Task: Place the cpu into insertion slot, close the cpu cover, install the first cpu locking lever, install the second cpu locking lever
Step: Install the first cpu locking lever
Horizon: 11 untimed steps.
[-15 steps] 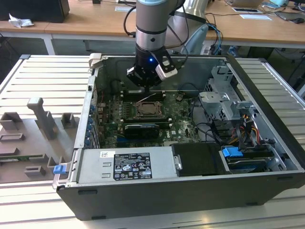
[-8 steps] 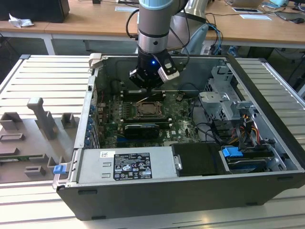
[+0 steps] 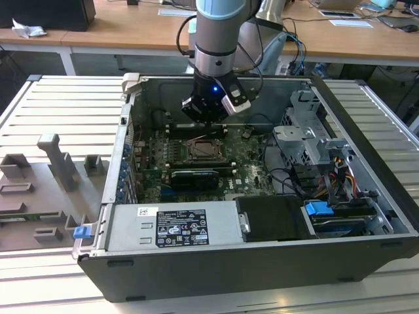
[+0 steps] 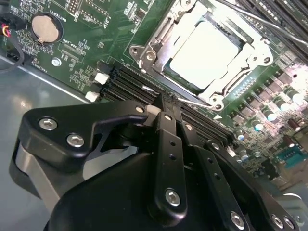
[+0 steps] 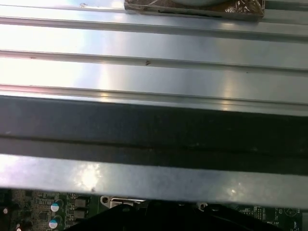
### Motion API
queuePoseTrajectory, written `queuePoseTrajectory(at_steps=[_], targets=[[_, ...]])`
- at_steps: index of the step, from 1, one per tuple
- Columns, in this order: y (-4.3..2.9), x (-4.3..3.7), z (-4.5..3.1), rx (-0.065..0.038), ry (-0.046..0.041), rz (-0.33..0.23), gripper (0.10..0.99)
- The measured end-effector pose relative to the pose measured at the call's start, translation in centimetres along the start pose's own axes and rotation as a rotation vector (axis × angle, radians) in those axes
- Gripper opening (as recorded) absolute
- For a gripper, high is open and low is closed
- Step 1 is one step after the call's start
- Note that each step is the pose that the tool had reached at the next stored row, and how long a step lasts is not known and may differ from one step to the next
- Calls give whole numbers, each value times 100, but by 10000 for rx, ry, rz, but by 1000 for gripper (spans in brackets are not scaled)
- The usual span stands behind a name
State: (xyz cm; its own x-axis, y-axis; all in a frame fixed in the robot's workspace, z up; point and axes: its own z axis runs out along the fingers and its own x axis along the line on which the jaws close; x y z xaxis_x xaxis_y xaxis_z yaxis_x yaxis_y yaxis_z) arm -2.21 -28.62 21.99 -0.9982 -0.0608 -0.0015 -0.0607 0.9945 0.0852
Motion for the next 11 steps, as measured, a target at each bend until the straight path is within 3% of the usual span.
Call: queuePoseTrajectory(at_steps=[11], targets=[[-13,-57,107,0,-1,-1,106]])
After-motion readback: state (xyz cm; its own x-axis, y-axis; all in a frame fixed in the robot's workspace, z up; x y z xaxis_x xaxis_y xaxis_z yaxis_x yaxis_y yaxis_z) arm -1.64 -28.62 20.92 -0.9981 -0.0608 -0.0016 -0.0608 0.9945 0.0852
